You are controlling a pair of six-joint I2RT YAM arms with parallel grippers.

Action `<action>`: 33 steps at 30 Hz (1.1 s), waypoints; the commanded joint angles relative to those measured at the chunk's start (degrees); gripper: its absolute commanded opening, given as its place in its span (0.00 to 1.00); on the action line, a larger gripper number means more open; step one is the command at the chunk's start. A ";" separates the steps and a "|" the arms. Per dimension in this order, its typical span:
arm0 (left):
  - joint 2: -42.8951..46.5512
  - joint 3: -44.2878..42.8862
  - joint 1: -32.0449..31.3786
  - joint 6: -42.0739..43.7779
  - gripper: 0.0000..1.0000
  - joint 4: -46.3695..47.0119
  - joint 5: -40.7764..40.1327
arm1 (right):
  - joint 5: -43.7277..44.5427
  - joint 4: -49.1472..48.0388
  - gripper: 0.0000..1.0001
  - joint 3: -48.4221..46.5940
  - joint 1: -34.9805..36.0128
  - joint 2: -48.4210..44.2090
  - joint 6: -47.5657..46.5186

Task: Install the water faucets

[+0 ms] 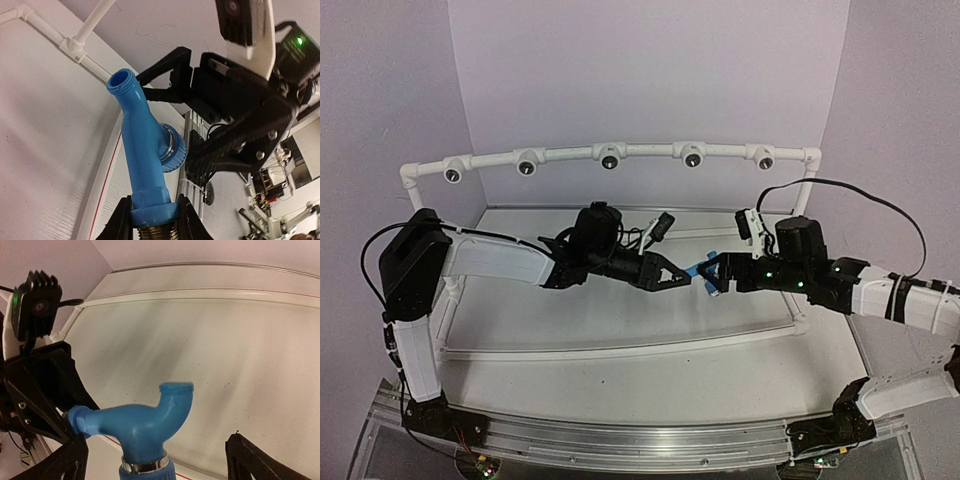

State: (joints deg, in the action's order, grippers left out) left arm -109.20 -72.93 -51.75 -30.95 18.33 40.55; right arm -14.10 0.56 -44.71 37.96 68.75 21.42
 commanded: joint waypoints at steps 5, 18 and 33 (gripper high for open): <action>9.25 3.61 -0.72 21.29 0.00 2.49 9.85 | -26.18 5.57 0.94 -8.50 -3.66 0.33 6.48; 7.24 1.13 -0.74 18.46 0.00 2.50 16.26 | -50.37 6.35 0.59 -10.59 -3.77 4.62 2.07; 6.66 1.17 -0.72 17.94 0.00 1.07 20.43 | -51.77 7.81 0.41 -12.15 -3.76 5.95 0.77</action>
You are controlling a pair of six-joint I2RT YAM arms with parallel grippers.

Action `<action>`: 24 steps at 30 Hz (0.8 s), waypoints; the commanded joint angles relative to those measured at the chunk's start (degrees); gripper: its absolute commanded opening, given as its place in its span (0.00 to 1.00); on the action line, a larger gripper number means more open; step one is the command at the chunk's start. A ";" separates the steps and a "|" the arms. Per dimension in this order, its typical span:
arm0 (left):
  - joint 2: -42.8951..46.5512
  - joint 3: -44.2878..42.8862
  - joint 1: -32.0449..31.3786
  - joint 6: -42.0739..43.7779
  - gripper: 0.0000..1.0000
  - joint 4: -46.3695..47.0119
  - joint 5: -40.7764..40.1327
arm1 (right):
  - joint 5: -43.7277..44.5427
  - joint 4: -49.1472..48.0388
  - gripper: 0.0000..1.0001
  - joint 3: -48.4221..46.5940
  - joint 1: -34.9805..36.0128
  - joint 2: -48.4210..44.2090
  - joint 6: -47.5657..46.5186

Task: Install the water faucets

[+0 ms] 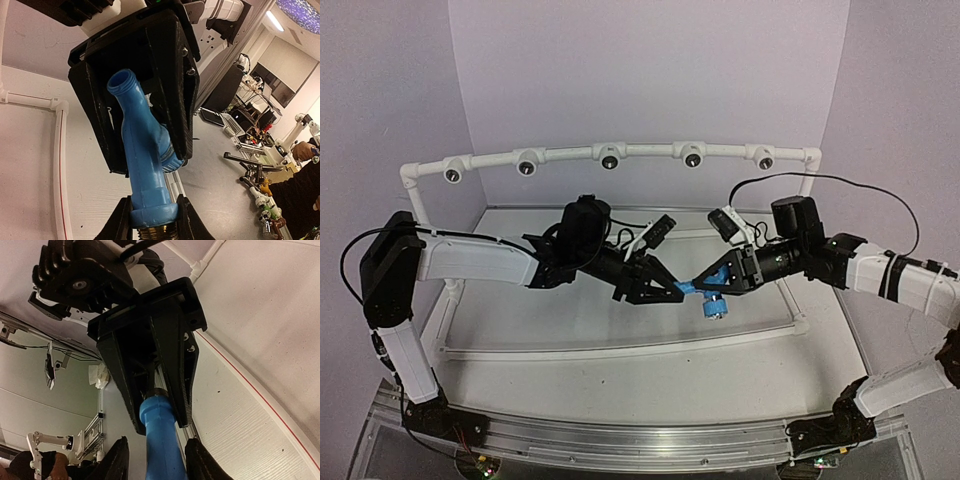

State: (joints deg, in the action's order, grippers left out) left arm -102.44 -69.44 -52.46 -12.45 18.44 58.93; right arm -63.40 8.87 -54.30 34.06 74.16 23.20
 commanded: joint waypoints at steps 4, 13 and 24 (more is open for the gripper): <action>-0.15 -2.75 -0.01 -0.52 0.00 0.80 1.91 | -3.60 -0.11 0.47 -2.02 0.13 0.97 -1.61; -0.71 -3.67 -0.01 -0.88 0.00 0.19 1.76 | -4.35 1.10 0.34 -1.24 0.67 1.49 -3.10; 2.21 -0.40 1.13 -2.70 0.61 -1.39 -17.64 | 26.88 7.08 0.00 -0.94 0.74 -9.67 -5.49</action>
State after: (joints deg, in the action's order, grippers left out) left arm -102.61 -70.15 -52.36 -14.45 16.50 54.94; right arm -56.86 12.38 -54.28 34.74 73.05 20.01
